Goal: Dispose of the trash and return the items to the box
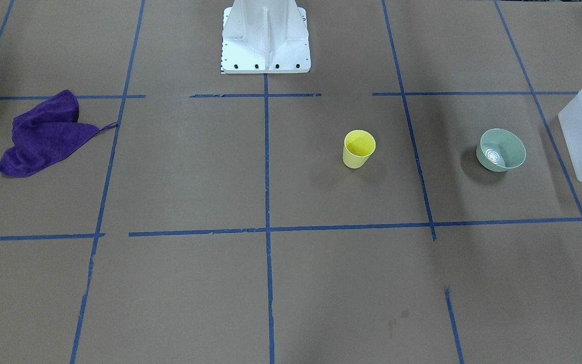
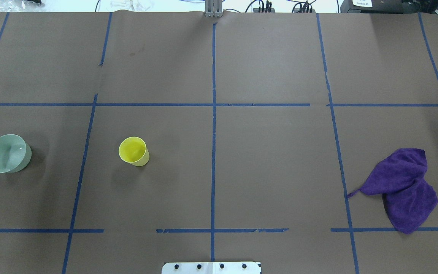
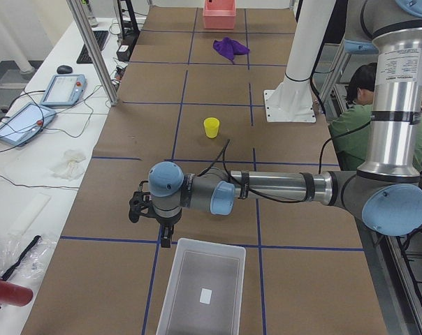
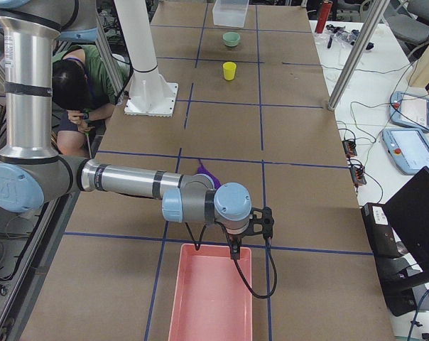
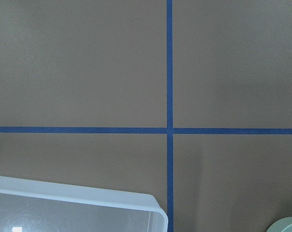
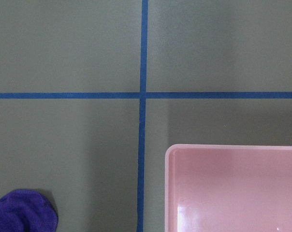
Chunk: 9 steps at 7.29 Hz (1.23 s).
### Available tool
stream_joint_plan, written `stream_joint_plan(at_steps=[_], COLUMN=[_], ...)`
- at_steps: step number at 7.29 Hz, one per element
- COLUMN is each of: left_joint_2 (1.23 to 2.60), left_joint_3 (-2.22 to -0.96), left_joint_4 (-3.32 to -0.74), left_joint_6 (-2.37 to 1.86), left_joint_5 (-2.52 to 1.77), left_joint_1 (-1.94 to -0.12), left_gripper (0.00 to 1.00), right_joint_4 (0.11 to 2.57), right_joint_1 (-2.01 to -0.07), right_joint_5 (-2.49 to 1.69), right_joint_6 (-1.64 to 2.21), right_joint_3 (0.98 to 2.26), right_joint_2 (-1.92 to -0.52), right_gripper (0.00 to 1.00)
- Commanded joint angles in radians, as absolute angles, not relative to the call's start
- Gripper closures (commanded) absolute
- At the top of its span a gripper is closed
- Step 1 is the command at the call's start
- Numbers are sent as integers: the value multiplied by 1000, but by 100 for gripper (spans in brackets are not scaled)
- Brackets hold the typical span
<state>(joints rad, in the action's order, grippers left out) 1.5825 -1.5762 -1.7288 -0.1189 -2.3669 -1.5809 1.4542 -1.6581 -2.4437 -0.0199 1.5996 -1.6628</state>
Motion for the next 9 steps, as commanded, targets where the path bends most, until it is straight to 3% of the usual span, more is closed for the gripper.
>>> stream_joint_plan(at_steps=[1, 4, 6, 9], left_joint_2=[1594, 1623, 1654, 1641], left_joint_3=[-1586, -1761, -1927, -1993], left_joint_4=[-1727, -1740, -1758, -1967], left_joint_6=[-123, -146, -488, -919], left_joint_5=[-2367, -2370, -2356, -2208], left_joint_1=[-1580, -1518, -1342, -1093], left_gripper=[0, 0, 0, 0], right_joint_4=[1456, 1454, 1445, 1442], right_joint_1=[-1661, -1661, -1660, -1660], right_joint_5=[-2447, -2453, -2447, -2459], right_joint_6=[-17, 20, 31, 34], right_joint_3=[1608, 1614, 1635, 1654], right_joint_2=[-1663, -1657, -1652, -1672], right_gripper=[0, 0, 0, 0])
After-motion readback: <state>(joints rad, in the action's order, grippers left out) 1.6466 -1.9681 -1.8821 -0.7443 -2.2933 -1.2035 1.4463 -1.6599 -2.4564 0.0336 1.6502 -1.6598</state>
